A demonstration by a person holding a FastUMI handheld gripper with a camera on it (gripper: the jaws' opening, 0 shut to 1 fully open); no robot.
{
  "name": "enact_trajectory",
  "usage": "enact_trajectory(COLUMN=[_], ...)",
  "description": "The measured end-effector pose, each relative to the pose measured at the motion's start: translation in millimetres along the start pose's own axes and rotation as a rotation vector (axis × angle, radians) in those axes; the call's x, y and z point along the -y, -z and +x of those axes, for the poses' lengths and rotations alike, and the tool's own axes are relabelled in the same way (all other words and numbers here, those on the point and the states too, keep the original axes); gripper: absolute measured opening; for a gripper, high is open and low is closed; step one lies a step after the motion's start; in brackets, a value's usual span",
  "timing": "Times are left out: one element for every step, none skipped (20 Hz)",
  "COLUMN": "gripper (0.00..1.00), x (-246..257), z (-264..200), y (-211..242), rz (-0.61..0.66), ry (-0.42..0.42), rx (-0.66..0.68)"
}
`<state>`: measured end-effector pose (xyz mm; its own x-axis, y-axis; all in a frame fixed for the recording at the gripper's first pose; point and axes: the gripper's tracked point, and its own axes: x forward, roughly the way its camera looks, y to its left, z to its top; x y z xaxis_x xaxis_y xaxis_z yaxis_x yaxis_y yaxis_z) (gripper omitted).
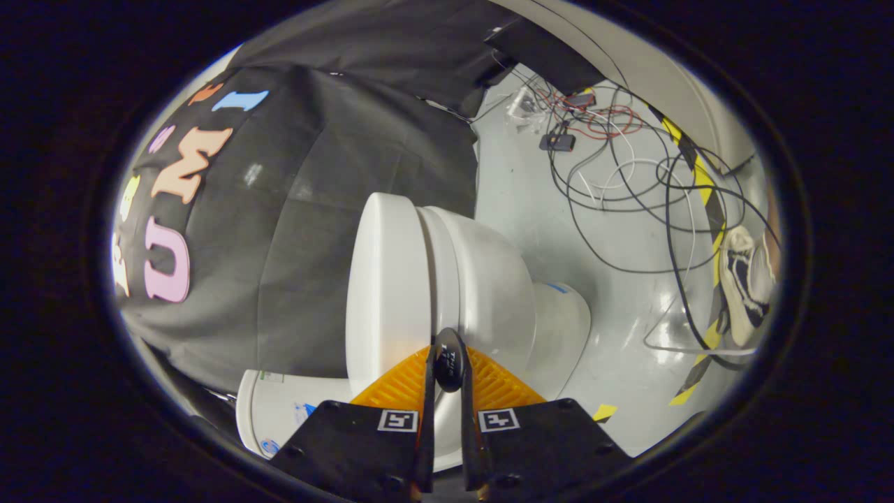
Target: Open the toilet lid.
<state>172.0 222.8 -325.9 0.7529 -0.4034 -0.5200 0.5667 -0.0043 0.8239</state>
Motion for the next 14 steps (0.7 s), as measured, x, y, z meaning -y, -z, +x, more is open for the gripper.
enact_trajectory(gripper=[0.17,0.17,0.17,0.16,0.16,0.14,0.01,0.0,0.01,0.01,0.01,0.01,0.01,0.01], x=[-2,-3,-5,-7,-8,-6,-5,-8,-9,-11,-13,-16,-20,-27], z=[-1,-2,-2,-3,-1,-10,7,-3,-5,-5,-7,-9,-13,-17], y=[2,1,1,1,4,-6,-3,0,-2,1,0,0,-2,-3], rz=[0.004,-0.003,-0.016,-0.028,-0.018,0.006,0.01,0.008,0.002,-0.019,-0.039,-0.056,-0.07,-0.084], ry=[0.0,0.0,-0.002,-0.012,-0.027,-0.028,-0.025,-0.025,-0.022,-0.017,-0.011,-0.011,-0.018,-0.029], rx=[-0.002,0.0,-0.003,-0.003,0.0,0.027,0.029,0.028,0.028,0.026,0.028,0.032,0.04,0.049])
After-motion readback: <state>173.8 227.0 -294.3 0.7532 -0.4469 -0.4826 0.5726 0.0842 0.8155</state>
